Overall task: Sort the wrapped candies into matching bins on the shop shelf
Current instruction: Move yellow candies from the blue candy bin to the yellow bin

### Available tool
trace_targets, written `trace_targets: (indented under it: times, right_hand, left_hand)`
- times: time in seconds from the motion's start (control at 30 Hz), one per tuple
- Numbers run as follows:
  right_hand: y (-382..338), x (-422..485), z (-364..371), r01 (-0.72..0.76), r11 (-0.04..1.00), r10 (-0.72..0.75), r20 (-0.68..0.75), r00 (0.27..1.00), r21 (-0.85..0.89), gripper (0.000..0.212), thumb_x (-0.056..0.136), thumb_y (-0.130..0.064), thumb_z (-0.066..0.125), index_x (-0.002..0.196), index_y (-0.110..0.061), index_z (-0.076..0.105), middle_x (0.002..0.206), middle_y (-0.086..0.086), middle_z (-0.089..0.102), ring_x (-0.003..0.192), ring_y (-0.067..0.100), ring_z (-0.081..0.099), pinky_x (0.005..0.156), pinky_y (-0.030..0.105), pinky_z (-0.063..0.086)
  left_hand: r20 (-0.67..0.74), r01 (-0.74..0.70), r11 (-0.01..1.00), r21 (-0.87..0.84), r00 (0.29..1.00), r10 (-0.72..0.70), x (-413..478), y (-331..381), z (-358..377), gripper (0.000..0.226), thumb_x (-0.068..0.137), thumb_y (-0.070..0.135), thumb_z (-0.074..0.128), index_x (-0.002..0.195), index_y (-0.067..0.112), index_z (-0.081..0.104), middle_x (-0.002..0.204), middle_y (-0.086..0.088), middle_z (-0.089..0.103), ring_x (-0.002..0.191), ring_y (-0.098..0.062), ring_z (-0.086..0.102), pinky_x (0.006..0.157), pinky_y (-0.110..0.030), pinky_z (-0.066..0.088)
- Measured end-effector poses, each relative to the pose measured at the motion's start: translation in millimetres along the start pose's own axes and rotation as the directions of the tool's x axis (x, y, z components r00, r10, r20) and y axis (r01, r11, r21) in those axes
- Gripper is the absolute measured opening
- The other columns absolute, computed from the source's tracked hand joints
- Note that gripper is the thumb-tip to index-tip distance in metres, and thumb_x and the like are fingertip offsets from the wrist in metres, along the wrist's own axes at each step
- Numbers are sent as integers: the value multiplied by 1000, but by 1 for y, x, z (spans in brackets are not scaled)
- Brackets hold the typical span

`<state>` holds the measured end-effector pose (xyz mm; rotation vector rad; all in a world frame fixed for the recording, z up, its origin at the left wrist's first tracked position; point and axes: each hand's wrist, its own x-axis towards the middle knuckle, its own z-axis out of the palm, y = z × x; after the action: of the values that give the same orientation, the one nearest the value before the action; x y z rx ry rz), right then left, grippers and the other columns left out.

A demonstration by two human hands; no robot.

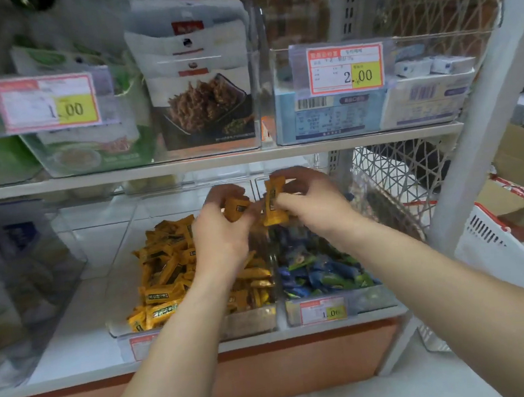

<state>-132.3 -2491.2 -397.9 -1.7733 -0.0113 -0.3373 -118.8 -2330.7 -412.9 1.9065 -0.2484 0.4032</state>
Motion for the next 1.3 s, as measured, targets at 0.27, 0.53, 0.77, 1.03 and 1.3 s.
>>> trace_targets:
  times: [0.27,0.53,0.77,1.03,1.3]
  right_hand:
    - [10,31,77,205,751,-11,298,955,-627,15,93,-33,56,107,-31,61,101,-7,64,90,17,63,67,29,53]
    - [8,7,7,238,596,-14,286,958,-767,35,95,-46,56,127,-32,63,133,-3,60,118,18,56,93,32,47]
    - [39,-37,-44,198,725,122,405,906,-660,32,94,-42,61,126,-42,61,134,-15,58,123,6,54,102,25,43]
    - [78,-14,-26,344,442,326,505,799,-829,74,78,-67,67,144,-46,42,157,-14,29,132,21,46,102,41,48]
    - [82,19,-69,167,354,217,255,942,-920,43,80,-49,72,119,-38,57,141,-5,43,110,28,60,85,43,54]
  left_hand:
    - [128,33,917,399,988,-91,23,-73,-52,31,99,40,55,125,27,65,121,-4,69,110,-28,63,79,-27,42]
    - [118,-95,887,451,992,47,15,-42,-43,33,93,34,57,124,25,66,122,-2,68,109,-24,64,88,-33,51]
    - [409,-252,819,516,912,23,-15,-21,9,52,87,56,60,127,23,55,104,-1,66,96,-23,64,77,-35,54]
    - [431,-257,841,476,902,31,-16,-32,13,45,84,52,61,124,32,58,113,8,68,102,-16,63,77,-27,50]
    - [439,-238,870,431,898,28,-15,-34,11,57,83,52,60,136,34,53,130,10,64,116,-14,59,84,-23,44]
